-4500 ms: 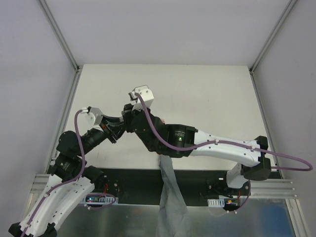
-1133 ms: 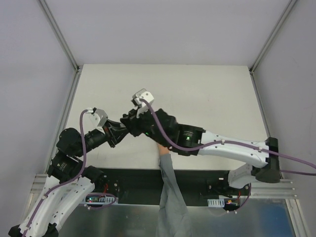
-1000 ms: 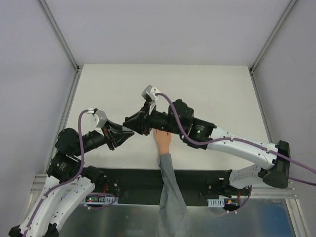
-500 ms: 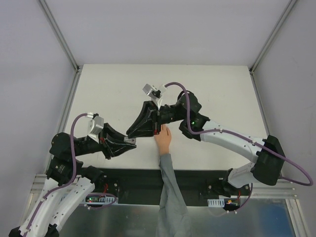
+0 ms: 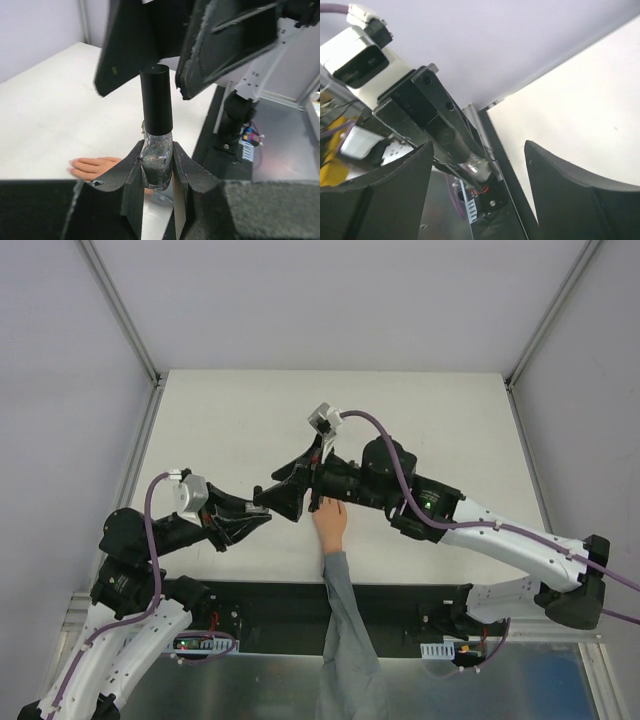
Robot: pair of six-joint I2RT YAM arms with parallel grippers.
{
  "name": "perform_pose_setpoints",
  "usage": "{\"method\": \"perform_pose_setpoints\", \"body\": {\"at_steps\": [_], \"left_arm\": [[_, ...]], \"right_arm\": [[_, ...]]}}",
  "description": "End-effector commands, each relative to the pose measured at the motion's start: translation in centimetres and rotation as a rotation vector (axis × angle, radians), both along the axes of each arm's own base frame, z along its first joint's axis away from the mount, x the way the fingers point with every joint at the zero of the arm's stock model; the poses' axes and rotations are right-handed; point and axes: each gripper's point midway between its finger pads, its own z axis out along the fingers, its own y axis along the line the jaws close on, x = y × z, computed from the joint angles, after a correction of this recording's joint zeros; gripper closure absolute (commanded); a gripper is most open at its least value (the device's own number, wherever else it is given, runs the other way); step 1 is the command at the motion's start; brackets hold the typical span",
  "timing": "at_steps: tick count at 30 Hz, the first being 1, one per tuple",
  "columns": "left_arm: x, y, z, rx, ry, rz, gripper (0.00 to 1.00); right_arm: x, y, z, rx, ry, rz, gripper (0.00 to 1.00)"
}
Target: Paint the nails
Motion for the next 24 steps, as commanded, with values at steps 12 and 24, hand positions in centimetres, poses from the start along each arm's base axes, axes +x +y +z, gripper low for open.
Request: {"method": "perform_pose_setpoints", "body": {"at_steps": [12, 24], "left_arm": [[3.3, 1.8, 0.2, 0.023, -0.126, 0.213, 1.0], [2.4, 1.4, 0.2, 0.011, -0.105, 0.165, 1.0]], "right_arm": [[4.6, 2.1, 1.8, -0.272, -0.13, -0.617, 0.4], [4.0, 2.5, 1.8, -0.269, -0.201, -0.585, 1.0]]}}
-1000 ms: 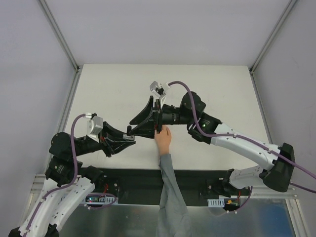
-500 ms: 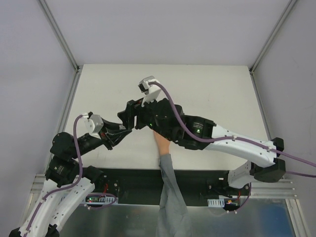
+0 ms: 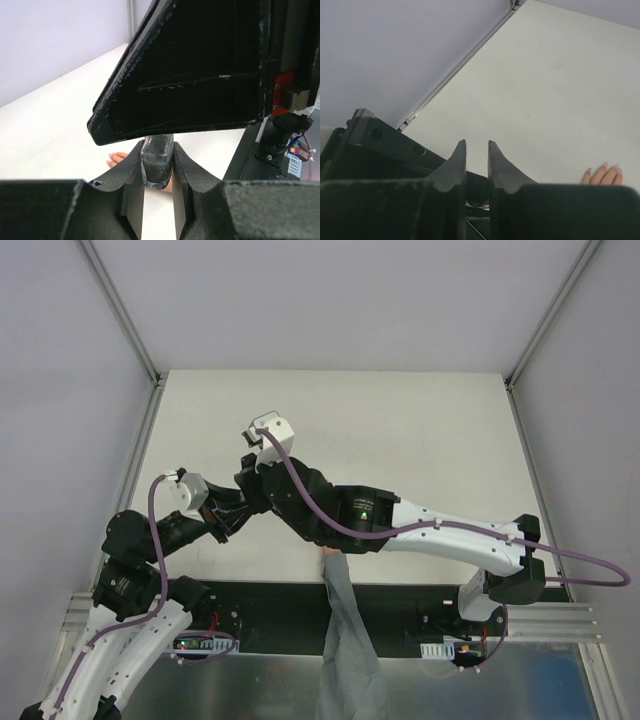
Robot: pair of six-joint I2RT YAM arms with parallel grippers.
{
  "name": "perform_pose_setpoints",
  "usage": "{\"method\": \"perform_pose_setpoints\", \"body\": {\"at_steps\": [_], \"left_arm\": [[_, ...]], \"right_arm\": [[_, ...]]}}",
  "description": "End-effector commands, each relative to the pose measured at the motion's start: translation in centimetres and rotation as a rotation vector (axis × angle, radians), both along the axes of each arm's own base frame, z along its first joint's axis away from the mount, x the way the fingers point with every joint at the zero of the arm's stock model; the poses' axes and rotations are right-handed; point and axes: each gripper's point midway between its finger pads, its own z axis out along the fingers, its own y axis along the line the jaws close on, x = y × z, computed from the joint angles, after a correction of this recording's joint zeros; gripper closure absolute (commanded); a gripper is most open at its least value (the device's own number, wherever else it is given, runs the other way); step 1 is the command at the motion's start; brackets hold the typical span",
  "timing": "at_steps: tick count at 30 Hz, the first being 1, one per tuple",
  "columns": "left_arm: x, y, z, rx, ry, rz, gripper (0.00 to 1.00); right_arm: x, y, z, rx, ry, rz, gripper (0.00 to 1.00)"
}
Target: Paint the nails
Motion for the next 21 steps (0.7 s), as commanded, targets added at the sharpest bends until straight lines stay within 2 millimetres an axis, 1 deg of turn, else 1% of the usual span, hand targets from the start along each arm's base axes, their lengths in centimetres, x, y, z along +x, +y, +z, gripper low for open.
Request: {"method": "perform_pose_setpoints", "body": {"at_steps": [1, 2, 3, 4, 5, 6, 7, 8, 9, 10, 11, 12, 13, 14, 15, 19, 20, 21], "left_arm": [[-1.1, -0.3, 1.3, -0.021, -0.04, -0.051, 1.0], [-1.6, -0.5, 1.4, -0.024, -0.036, -0.074, 1.0], [-2.0, -0.7, 1.4, -0.022, -0.028, -0.1, 1.0], [-3.1, -1.1, 1.6, -0.018, -0.03, -0.163, 1.0], [-4.0, -1.4, 1.7, -0.02, -0.018, -0.216, 1.0], [-4.7, -1.7, 1.8, -0.019, -0.009, -0.258, 1.0], [-6.5, -2.1, 2.3, -0.019, 0.003, -0.362, 1.0], [-7.2, -2.3, 2.5, -0.022, 0.011, -0.403, 1.0], [-7.6, -2.5, 2.5, -0.023, 0.029, -0.441, 1.0], [-8.8, -2.6, 2.9, -0.029, 0.032, -0.511, 1.0], [-9.2, -2.7, 2.9, -0.031, 0.039, -0.54, 1.0], [-9.4, -2.7, 2.8, -0.035, 0.042, -0.559, 1.0], [-9.6, -2.7, 2.9, -0.045, 0.059, -0.567, 1.0], [-9.7, -2.7, 3.2, -0.051, 0.044, -0.576, 1.0], [-9.8, -2.8, 3.2, -0.053, 0.048, -0.583, 1.0], [-9.9, -2.8, 3.8, -0.078, 0.064, -0.594, 1.0], [-10.1, -2.8, 4.1, -0.084, 0.042, -0.601, 1.0], [-10.2, -2.8, 4.2, -0.092, 0.059, -0.61, 1.0]], "right_arm": [[0.7, -2.0, 2.2, 0.008, -0.088, -0.001, 1.0], [0.4, -2.5, 2.9, 0.004, -0.116, 0.045, 1.0], [-0.6, -1.4, 2.9, 0.02, -0.113, 0.192, 1.0], [-1.2, -1.3, 1.0, -0.006, -0.106, 0.289, 1.0], [-2.6, -1.7, 1.6, 0.051, -0.111, 0.406, 1.0], [-6.5, -1.0, 4.3, 0.207, -0.159, 0.736, 1.0], [-8.7, -1.7, 5.2, 0.306, -0.162, 0.897, 1.0], [-10.1, -2.3, 4.1, 0.363, -0.104, 1.007, 1.0], [-11.1, -3.0, 4.3, 0.375, -0.075, 1.189, 1.0], [-11.3, -3.2, 4.8, 0.384, -0.04, 1.221, 1.0], [-11.1, -3.3, 5.0, 0.385, -0.038, 1.234, 1.0], [-11.4, -3.3, 4.7, 0.384, -0.017, 1.29, 1.0], [-11.5, -3.4, 4.9, 0.401, 0.036, 1.3, 1.0], [-10.9, -3.5, 5.4, 0.427, 0.011, 1.307, 1.0], [-11.1, -3.3, 4.8, 0.425, 0.044, 1.338, 1.0], [-10.9, -3.3, 4.7, 0.428, 0.053, 1.34, 1.0], [-11.1, -3.5, 5.1, 0.439, 0.045, 1.358, 1.0], [-11.2, -3.6, 5.5, 0.448, 0.036, 1.369, 1.0]]}}
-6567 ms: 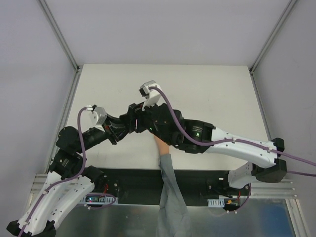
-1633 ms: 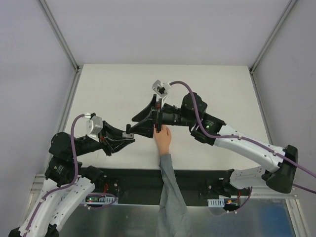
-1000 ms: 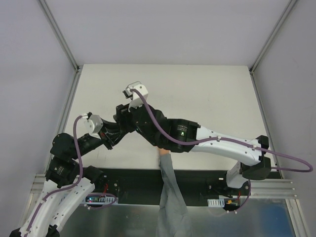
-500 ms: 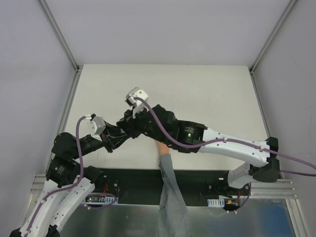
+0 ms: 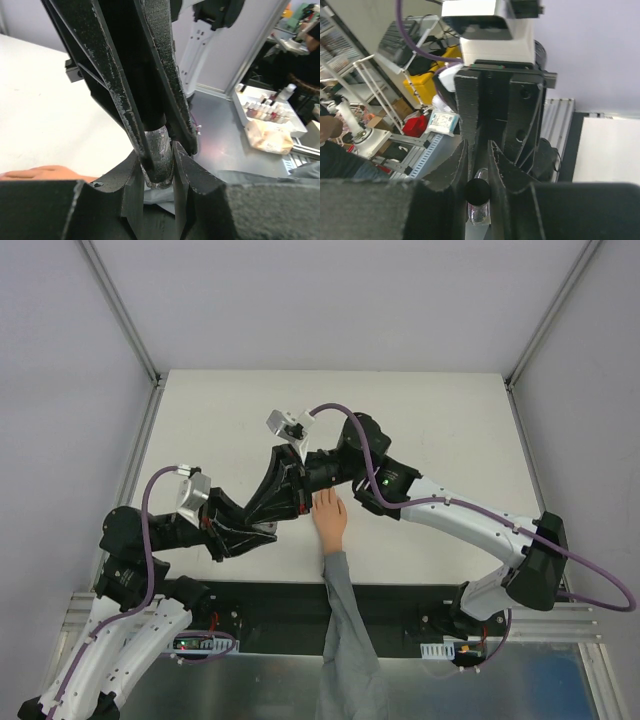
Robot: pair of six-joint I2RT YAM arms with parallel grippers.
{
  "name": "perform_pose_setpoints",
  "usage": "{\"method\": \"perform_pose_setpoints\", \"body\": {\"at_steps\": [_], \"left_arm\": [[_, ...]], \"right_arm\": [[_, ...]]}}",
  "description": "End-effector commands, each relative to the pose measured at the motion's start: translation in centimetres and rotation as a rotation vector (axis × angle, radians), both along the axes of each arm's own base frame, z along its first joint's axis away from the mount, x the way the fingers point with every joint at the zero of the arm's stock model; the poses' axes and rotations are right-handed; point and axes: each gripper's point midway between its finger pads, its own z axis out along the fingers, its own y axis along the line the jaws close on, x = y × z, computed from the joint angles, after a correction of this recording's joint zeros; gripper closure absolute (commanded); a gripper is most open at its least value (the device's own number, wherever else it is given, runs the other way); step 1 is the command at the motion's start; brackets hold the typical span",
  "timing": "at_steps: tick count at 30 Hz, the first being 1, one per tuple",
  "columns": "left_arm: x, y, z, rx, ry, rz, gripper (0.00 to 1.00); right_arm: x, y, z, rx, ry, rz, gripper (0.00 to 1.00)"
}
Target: Paint the nails
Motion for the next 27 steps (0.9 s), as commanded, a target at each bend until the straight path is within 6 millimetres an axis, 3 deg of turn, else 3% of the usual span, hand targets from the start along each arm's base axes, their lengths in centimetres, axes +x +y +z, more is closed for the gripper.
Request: {"method": "perform_pose_setpoints", "body": {"at_steps": [1, 16, 18, 19, 21, 22, 23, 24, 27], "left_arm": [[-2.9, 0.1, 2.6, -0.057, -0.126, -0.142, 1.0], [-2.8, 0.0, 2.4, -0.061, -0.128, -0.15, 1.0], [-2.5, 0.2, 2.6, -0.055, -0.166, -0.117, 1.0], [-1.6, 0.2, 2.7, -0.058, -0.157, -0.057, 1.0], [-0.9, 0.5, 2.3, -0.038, -0.173, 0.005, 1.0], [-0.2, 0.9, 2.4, -0.039, -0.168, 0.074, 1.0], [0.2, 1.1, 2.4, -0.035, -0.201, 0.106, 1.0], [0.4, 1.3, 2.4, -0.032, -0.214, 0.129, 1.0], [1.9, 1.8, 1.8, -0.001, -0.222, 0.223, 1.0]], "right_arm": [[-2.5, -1.6, 3.6, 0.118, -0.03, 0.167, 1.0], [-3.4, -1.4, 5.6, 0.177, 0.003, 0.255, 1.0], [-2.3, -1.1, 6.0, 0.155, 0.045, 0.173, 0.9], [-1.5, -0.5, 4.8, 0.089, 0.071, 0.121, 0.69], [0.7, -0.1, 5.2, 0.051, 0.114, -0.067, 0.52], [2.4, 0.3, 4.0, -0.005, 0.143, -0.199, 0.4], [3.3, 0.2, 3.2, -0.036, 0.168, -0.267, 0.36], [3.8, -0.6, 3.7, -0.039, 0.188, -0.335, 0.29], [5.6, -1.7, 3.1, -0.083, 0.231, -0.549, 0.23]]}}
